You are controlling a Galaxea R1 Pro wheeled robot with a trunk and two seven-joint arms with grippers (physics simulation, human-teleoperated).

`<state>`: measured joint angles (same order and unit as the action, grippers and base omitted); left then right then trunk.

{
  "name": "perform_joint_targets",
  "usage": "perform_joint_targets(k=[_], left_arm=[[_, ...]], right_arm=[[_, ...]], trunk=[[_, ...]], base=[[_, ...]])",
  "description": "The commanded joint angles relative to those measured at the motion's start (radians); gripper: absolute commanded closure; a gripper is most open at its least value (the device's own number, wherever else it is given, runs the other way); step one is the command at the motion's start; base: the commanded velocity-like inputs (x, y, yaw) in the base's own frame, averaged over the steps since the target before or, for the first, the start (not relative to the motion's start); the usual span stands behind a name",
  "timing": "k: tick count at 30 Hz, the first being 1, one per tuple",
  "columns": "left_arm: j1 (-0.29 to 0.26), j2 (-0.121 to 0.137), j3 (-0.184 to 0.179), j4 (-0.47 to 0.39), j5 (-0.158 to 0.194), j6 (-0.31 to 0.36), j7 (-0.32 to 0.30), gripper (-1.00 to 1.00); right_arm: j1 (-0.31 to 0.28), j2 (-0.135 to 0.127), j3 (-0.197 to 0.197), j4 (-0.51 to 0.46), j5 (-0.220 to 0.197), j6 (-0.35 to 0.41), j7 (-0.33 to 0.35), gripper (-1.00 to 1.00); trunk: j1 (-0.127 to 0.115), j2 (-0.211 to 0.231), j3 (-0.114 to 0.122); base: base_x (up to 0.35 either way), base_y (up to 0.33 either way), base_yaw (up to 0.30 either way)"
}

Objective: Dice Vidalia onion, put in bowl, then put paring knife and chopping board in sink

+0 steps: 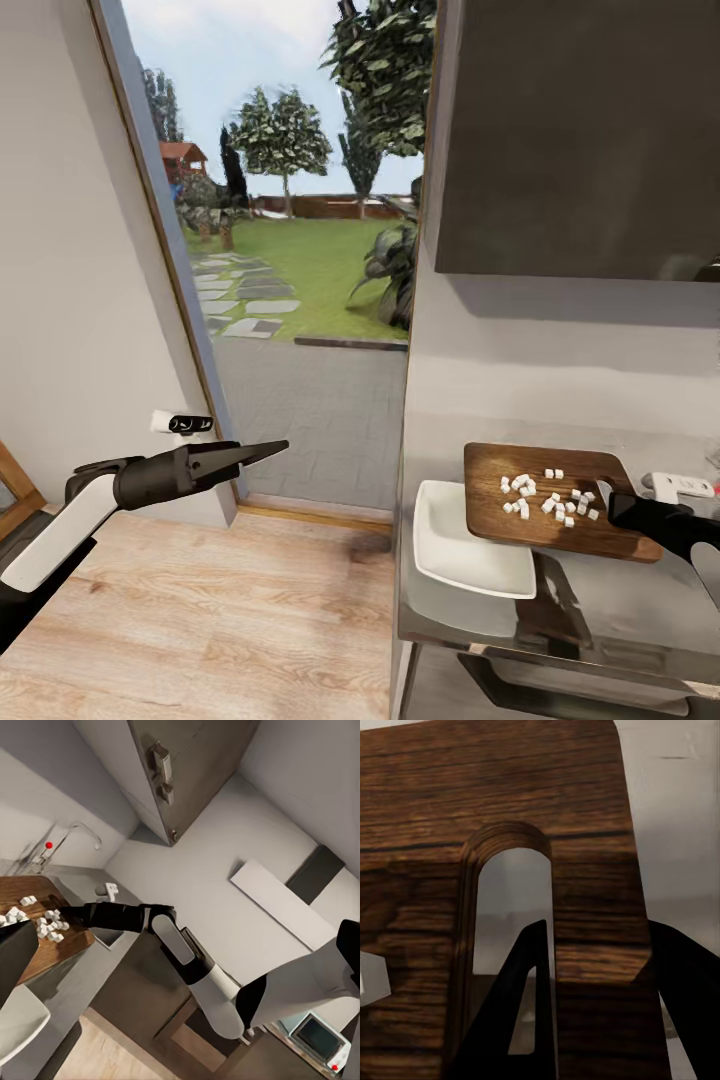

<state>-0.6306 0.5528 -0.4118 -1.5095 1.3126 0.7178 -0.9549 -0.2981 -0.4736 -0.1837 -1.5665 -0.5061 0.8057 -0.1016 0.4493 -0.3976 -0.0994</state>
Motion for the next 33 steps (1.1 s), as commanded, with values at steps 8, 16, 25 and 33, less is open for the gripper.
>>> perform_joint_targets(k=[8,16,25,33], left_arm=[[-0.002,0.001,-0.002,0.000,0.008,0.006,0.002,-1.00],[-0.002,0.001,-0.002,0.000,0.008,0.006,0.001,-1.00],[-0.001,0.001,-0.002,0.000,0.008,0.006,0.001,-1.00],[-0.001,0.001,-0.002,0.000,0.008,0.006,0.001,-1.00]], right_arm=[[-0.001,0.001,0.000,-0.001,0.012,0.005,-0.009,1.00],[-0.001,0.001,0.001,-0.001,0.019,0.004,-0.010,1.00],[-0.001,0.003,0.001,-0.003,0.079,0.006,-0.012,1.00],[-0.001,0.003,0.001,-0.003,0.085,0.008,-0.015,1.00]], trunk=[[0.001,-0.002,-0.002],[0.001,-0.002,-0.002],[0.001,-0.002,-0.002],[0.001,-0.002,-0.002]], base=[[0.000,-0.003,0.000],[0.000,0.000,0.000],[0.000,0.000,0.000],[0.000,0.000,0.000]])
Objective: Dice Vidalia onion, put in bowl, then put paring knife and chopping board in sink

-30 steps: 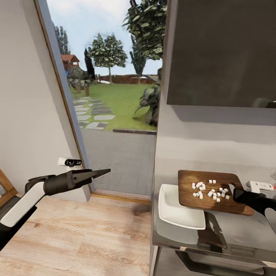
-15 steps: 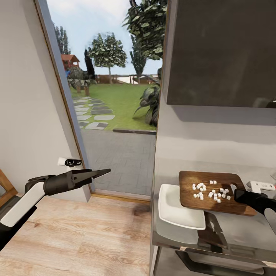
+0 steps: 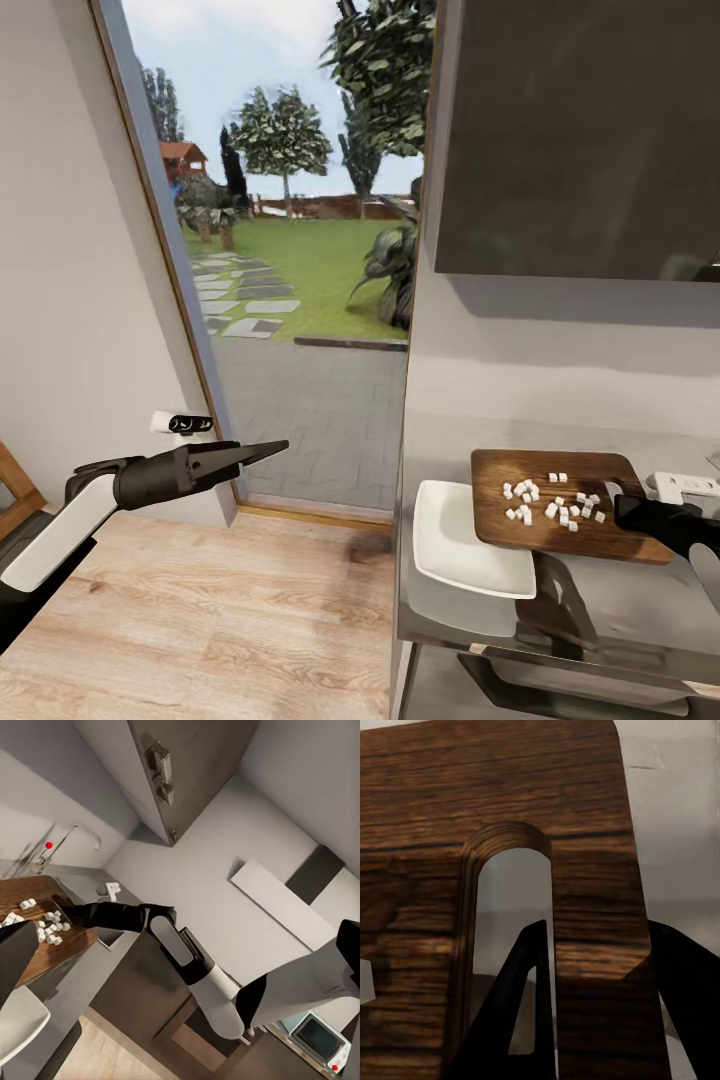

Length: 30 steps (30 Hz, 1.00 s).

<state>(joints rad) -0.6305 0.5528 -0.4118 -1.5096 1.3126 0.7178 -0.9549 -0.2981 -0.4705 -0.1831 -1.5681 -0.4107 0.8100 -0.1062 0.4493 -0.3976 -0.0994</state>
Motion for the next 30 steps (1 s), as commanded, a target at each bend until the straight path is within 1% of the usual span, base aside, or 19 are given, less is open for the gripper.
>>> perform_joint_targets(k=[1,4,6,14,18,23,28,30], left_arm=[[-0.002,0.001,-0.002,0.000,0.008,0.006,0.001,-1.00],[-0.002,0.001,-0.002,0.000,0.008,0.006,0.001,-1.00],[-0.002,0.001,-0.002,0.000,0.008,0.006,0.001,-1.00],[-0.001,0.001,-0.002,0.000,0.008,0.006,0.001,-1.00],[-0.002,0.001,-0.002,0.000,0.008,0.006,0.001,-1.00],[-0.002,0.001,-0.002,0.000,0.008,0.006,0.001,-1.00],[-0.002,0.001,-0.002,0.000,0.008,0.006,0.002,-1.00],[-0.002,0.001,-0.002,0.000,0.008,0.006,0.002,-1.00]], right_arm=[[-0.001,0.000,0.001,-0.001,-0.005,0.004,-0.013,1.00],[-0.001,0.004,0.001,-0.001,0.023,0.004,-0.022,1.00],[-0.001,0.010,0.001,-0.001,0.031,0.005,-0.024,1.00],[-0.001,0.015,0.002,-0.001,0.037,0.007,-0.027,1.00],[-0.001,0.015,0.002,-0.001,0.060,0.008,-0.027,1.00],[-0.001,0.015,0.002,-0.001,0.065,0.008,-0.032,1.00],[-0.001,0.016,0.003,-0.001,0.072,0.013,-0.053,1.00],[-0.001,0.020,0.012,-0.002,0.083,0.013,-0.064,1.00]], trunk=[[0.001,-0.002,-0.002],[0.001,-0.002,-0.002],[0.001,-0.002,-0.002],[0.001,-0.002,-0.002],[0.001,-0.002,-0.002],[0.001,-0.002,-0.002],[0.001,-0.002,-0.002],[0.001,-0.002,-0.002]], base=[[0.000,0.000,0.000],[0.000,0.000,0.000],[0.000,0.000,0.000],[0.000,0.000,0.000],[0.000,0.000,0.000],[0.000,0.000,0.000],[0.000,0.000,0.000],[0.000,0.000,0.000]])
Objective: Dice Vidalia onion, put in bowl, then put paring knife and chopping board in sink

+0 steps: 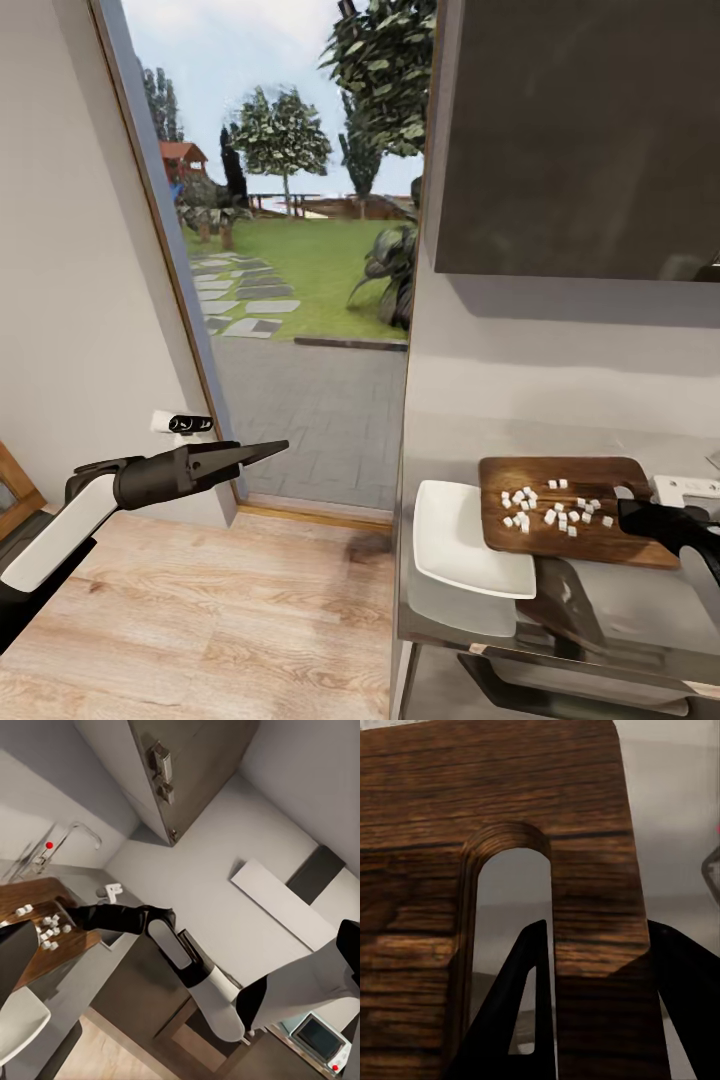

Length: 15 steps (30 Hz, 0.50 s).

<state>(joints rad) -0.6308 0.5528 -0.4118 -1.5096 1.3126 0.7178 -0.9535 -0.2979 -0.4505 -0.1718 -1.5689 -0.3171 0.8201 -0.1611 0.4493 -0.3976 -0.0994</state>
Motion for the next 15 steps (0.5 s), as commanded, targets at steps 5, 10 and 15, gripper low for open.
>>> perform_joint_targets(k=[5,10,15], left_arm=[[-0.001,0.001,-0.002,0.000,0.008,0.006,0.000,-1.00],[-0.001,0.001,-0.002,0.000,0.008,0.006,0.001,-1.00],[-0.002,0.001,-0.002,0.000,0.008,0.006,0.001,-1.00]], right_arm=[[-0.001,0.010,0.027,-0.003,0.003,0.004,-0.023,1.00],[-0.001,0.010,0.030,-0.003,0.004,0.004,-0.034,1.00],[-0.001,0.010,0.032,-0.003,0.004,0.005,-0.038,1.00]], trunk=[[0.001,-0.002,-0.002],[0.001,-0.002,-0.002],[0.001,-0.002,-0.002]], base=[[0.000,0.000,0.000],[0.000,0.000,0.000],[0.000,0.000,0.000]])
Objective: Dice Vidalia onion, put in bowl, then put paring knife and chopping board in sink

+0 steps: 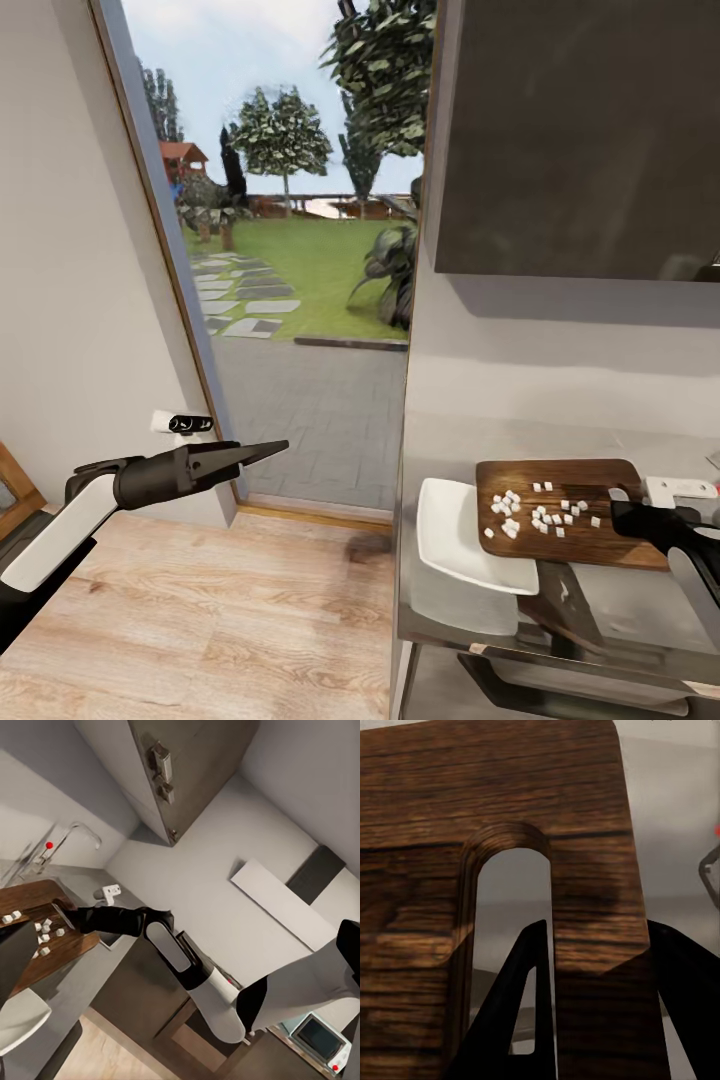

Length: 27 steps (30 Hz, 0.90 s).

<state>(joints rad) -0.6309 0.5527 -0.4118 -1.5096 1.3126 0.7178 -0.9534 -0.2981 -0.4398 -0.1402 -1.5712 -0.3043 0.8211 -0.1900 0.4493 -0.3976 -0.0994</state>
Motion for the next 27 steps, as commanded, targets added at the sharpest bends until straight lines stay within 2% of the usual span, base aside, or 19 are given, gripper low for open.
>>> perform_joint_targets(k=[1,15,17,19,27], left_arm=[[-0.001,0.001,-0.002,0.000,0.008,0.006,0.001,-1.00],[-0.001,0.001,-0.002,0.000,0.008,0.006,0.001,-1.00],[-0.001,0.001,-0.002,0.000,0.008,0.006,0.001,-1.00],[-0.001,0.001,-0.002,0.000,0.008,0.006,0.001,-1.00],[-0.001,0.001,-0.003,0.000,0.008,0.006,0.001,-1.00]], right_arm=[[-0.001,0.000,0.001,-0.001,-0.007,0.004,-0.009,1.00],[-0.001,0.000,0.001,-0.001,-0.003,0.010,-0.003,1.00],[-0.001,0.000,0.001,-0.001,-0.003,0.012,0.006,1.00],[-0.001,0.000,0.000,-0.001,-0.004,0.019,0.049,1.00],[-0.001,0.000,-0.001,-0.001,-0.004,0.030,0.064,1.00]], trunk=[[0.001,-0.002,-0.002],[0.001,-0.002,-0.002],[0.001,-0.002,-0.002],[0.001,-0.002,-0.002],[0.001,-0.002,-0.002]], base=[[0.000,0.000,0.000],[0.000,0.000,0.000],[0.000,0.000,0.000],[0.000,0.000,0.000],[0.000,0.000,0.000]])
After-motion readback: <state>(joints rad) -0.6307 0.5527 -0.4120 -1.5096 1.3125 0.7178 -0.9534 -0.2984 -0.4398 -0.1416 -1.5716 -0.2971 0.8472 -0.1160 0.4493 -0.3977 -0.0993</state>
